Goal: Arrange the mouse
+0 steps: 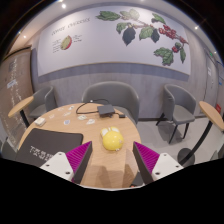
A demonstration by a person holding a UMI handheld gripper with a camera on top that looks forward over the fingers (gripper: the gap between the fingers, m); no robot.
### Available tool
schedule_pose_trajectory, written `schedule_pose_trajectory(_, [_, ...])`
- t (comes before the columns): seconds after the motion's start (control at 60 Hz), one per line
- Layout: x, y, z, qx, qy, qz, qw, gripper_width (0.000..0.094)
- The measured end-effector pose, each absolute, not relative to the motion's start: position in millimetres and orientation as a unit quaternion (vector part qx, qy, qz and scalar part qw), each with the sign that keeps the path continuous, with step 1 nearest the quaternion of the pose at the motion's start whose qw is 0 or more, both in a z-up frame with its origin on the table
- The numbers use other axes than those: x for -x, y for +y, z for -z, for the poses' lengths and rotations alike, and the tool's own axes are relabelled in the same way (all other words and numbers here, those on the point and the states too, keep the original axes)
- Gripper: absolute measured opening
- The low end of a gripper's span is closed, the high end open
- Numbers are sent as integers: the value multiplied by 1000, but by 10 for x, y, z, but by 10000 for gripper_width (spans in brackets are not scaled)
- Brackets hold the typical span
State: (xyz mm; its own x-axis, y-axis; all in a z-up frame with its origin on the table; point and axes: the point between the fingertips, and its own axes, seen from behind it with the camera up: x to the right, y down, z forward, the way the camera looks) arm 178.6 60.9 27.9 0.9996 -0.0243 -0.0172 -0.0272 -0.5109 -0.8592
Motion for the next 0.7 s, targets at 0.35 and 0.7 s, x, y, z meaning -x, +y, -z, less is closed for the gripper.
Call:
schedule_pose_trajectory(0.35, [-1965, 1365, 144, 894, -24, -11, 448, 777])
schedule_pose_trajectory(0.7, [-2140, 1396, 114, 892, -2, 10, 452, 348])
